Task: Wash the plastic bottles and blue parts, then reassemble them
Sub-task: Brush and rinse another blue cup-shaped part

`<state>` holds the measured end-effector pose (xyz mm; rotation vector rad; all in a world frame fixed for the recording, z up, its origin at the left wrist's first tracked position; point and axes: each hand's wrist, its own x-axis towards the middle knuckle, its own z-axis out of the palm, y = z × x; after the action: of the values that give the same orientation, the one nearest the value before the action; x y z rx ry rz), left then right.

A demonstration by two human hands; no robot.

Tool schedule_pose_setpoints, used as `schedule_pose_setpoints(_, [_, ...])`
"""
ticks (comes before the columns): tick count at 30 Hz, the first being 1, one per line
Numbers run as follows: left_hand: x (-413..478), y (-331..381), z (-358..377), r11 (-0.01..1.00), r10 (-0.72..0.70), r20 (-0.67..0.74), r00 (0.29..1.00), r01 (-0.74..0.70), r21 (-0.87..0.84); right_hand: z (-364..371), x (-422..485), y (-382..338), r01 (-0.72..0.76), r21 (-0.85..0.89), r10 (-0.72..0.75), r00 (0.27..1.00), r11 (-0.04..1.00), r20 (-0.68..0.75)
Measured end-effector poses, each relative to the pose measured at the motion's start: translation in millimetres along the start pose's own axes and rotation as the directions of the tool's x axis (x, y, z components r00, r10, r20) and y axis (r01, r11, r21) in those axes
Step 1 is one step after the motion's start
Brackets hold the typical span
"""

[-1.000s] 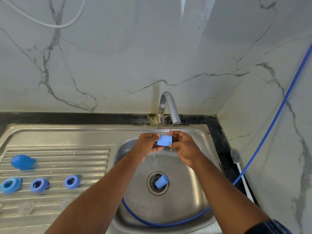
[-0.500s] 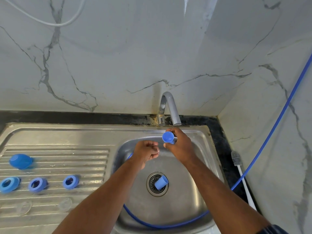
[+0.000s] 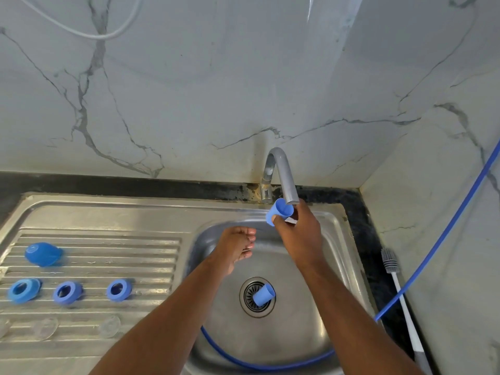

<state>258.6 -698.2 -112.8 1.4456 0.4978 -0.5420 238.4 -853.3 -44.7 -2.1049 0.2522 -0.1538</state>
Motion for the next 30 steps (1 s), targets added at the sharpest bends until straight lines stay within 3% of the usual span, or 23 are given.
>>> schedule_pose_setpoints(3, [-2.7, -0.5, -2.7, 1.000, -0.010, -0.011, 1.000, 0.010, -0.014, 8.5, -8.9, 10.1, -0.044, -0.089, 0.056, 0.988, 0.995, 0.146])
schedule_pose_setpoints(8, [-0.4, 1.2, -7.9, 0.999, -0.001, -0.021, 1.000, 0.000, -0.044, 4.8, -7.8, 7.4, -0.002, -0.008, 0.002, 1.000, 1.000, 0.010])
schedule_pose_setpoints(11, [-2.4, 1.5, -7.3, 0.999, 0.001, -0.039, 0.999, -0.002, -0.036, 9.0, -10.8, 7.7, -0.037, -0.073, 0.048, 0.988, 0.997, 0.146])
schedule_pose_setpoints(15, [-3.1, 2.9, -5.2, 0.998, 0.021, -0.015, 1.000, -0.022, -0.064, 7.3, -10.7, 5.7, 0.001, 0.030, -0.001, 1.000, 1.000, 0.002])
schedule_pose_setpoints(18, [-4.8, 0.4, -3.0, 0.999, 0.020, -0.029, 0.999, -0.021, -0.045, 11.4, -16.7, 8.0, -0.041, -0.040, 0.046, 0.991, 0.998, 0.128])
schedule_pose_setpoints(22, [-5.2, 3.0, 0.1, 0.998, 0.025, -0.022, 0.999, -0.026, -0.056, 8.2, -14.3, 9.3, -0.020, 0.036, 0.020, 1.000, 0.999, 0.005])
schedule_pose_setpoints(26, [-7.9, 0.8, 2.9, 0.999, 0.003, -0.026, 1.000, -0.004, -0.049, 9.4, -15.3, 7.4, -0.063, -0.030, 0.066, 0.988, 0.998, 0.139])
schedule_pose_setpoints(30, [-6.2, -2.8, 2.3, 0.998, 0.012, -0.007, 1.000, -0.012, -0.064, 5.6, -12.0, 1.3, -0.018, 0.080, 0.017, 1.000, 0.997, 0.007])
